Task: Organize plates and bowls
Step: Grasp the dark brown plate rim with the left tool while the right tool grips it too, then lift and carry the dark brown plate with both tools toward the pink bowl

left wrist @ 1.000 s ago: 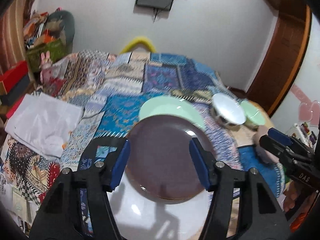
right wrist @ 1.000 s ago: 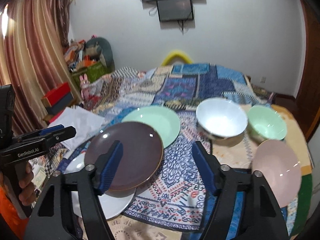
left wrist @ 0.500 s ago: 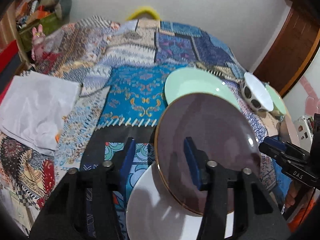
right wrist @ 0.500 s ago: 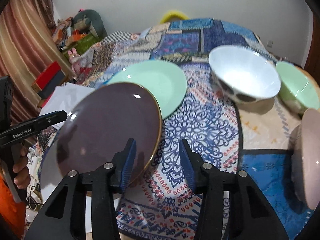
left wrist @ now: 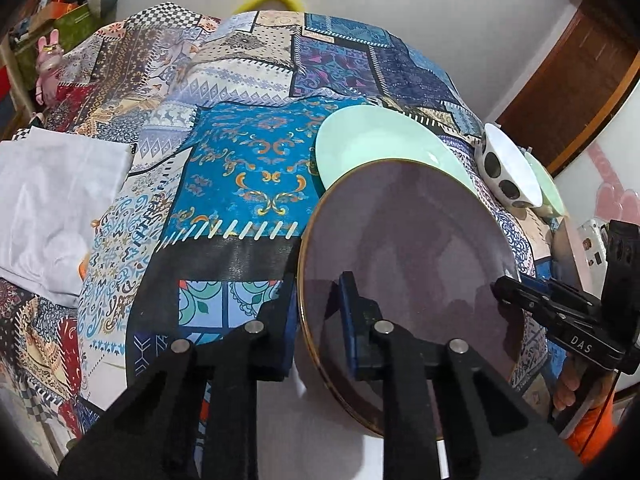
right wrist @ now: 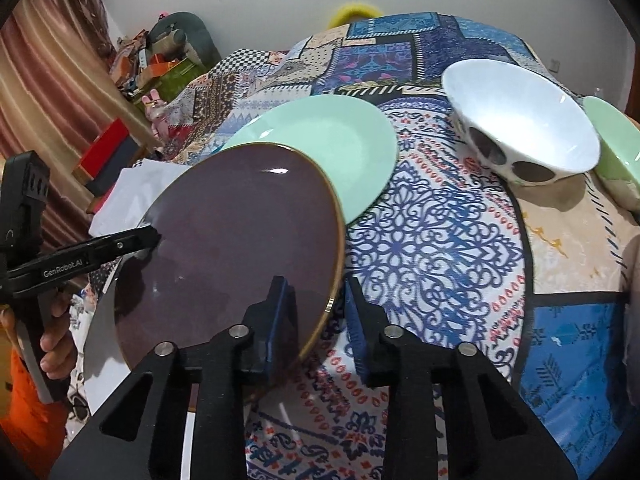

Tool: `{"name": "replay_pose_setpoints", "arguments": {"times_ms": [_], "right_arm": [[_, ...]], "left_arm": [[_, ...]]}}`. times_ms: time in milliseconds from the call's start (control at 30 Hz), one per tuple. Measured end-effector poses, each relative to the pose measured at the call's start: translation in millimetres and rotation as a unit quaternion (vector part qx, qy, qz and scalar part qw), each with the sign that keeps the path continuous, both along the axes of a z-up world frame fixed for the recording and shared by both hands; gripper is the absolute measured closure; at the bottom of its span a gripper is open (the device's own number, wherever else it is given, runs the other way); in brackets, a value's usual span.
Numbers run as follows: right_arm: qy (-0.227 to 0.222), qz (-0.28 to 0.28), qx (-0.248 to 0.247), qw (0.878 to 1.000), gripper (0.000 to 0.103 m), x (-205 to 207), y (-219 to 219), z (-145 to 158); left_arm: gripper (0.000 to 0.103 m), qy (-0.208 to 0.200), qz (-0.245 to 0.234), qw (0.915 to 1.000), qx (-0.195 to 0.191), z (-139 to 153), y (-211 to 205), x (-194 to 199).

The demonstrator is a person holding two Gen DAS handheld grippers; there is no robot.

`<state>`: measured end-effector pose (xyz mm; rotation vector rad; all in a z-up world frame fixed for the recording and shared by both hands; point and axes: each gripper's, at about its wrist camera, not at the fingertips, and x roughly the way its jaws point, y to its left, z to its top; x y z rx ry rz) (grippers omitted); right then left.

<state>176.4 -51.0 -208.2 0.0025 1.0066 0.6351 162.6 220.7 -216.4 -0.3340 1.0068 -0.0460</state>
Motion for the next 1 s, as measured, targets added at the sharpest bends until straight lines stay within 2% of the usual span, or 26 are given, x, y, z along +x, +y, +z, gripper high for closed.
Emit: {"name": "replay_pose_setpoints", "arguments": {"times_ms": [567, 1000], "right_arm": [[-0.003, -0.006, 0.014, 1.0, 0.082, 0, -6, 2], [-0.005, -0.017, 0.016, 1.0, 0.083, -7, -22, 6]], "left_arm": [[0.084, 0.011, -0.004, 0.9999, 0.003, 3, -6, -4], [0.084, 0.005, -0.014, 0.9999, 0.008, 12, -29, -13]]}}
